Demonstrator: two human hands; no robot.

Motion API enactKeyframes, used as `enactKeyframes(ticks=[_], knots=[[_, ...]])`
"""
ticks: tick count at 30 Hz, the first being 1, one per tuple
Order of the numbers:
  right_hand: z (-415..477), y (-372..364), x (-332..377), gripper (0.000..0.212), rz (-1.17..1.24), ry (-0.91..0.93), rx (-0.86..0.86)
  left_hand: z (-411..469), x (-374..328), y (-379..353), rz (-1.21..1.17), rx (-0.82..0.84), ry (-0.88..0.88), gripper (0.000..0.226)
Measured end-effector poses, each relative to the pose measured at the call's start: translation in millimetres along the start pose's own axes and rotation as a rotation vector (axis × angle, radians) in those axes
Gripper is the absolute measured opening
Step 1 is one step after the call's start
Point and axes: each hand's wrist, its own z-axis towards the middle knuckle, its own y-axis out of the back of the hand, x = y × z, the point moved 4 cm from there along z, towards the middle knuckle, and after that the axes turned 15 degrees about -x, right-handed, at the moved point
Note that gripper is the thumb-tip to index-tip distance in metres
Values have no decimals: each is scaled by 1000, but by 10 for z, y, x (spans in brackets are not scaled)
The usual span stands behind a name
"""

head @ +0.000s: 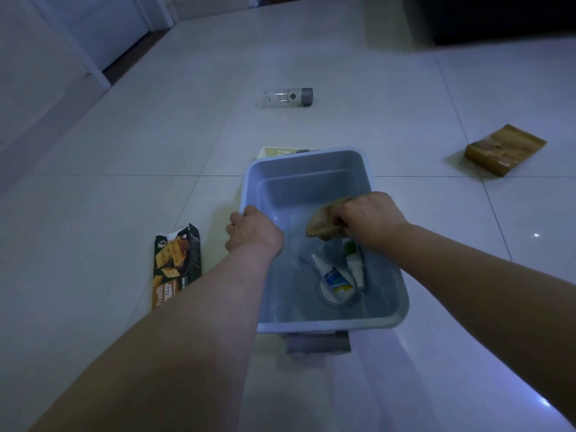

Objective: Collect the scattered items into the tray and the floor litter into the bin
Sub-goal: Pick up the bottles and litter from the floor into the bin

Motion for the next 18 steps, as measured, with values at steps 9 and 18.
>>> enactKeyframes(ticks=[9,18], knots=[[-18,-27,70,24,44,-52,37,14,0,4,-9,-1,-16,53],[16,-24,199,24,103,-56,3,108,12,36,-484,33,-11,61]])
